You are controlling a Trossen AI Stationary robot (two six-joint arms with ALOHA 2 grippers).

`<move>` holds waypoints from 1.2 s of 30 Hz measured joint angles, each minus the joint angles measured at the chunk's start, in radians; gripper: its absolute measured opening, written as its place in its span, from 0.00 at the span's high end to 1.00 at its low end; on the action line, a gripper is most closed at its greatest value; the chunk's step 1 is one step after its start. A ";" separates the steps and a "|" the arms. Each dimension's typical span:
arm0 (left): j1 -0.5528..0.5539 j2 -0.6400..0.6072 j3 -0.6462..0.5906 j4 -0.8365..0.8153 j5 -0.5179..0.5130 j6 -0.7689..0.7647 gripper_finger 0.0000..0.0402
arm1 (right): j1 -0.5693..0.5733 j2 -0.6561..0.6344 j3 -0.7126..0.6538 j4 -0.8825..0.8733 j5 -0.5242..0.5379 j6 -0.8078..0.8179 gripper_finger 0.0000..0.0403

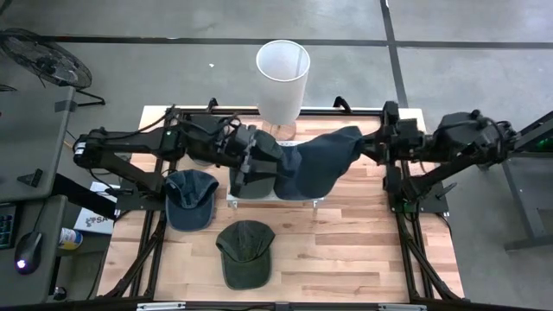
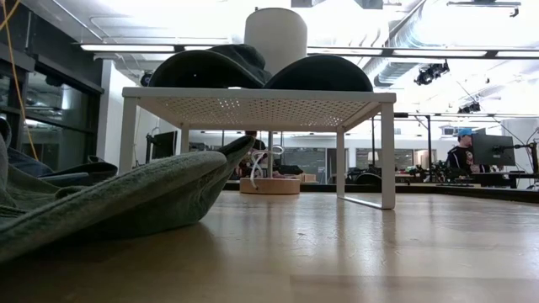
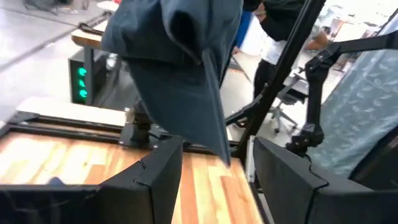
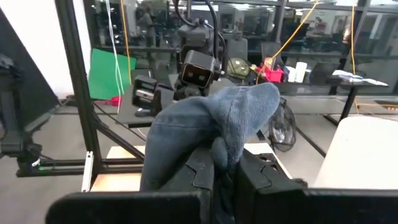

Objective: Pick & Place hat
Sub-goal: Stack the bottom blue cap on the blue cap on the shelf

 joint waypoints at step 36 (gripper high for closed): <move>0.000 -0.245 0.000 -0.136 -0.202 0.176 0.52 | -0.054 0.024 0.064 -0.175 -0.181 0.116 0.96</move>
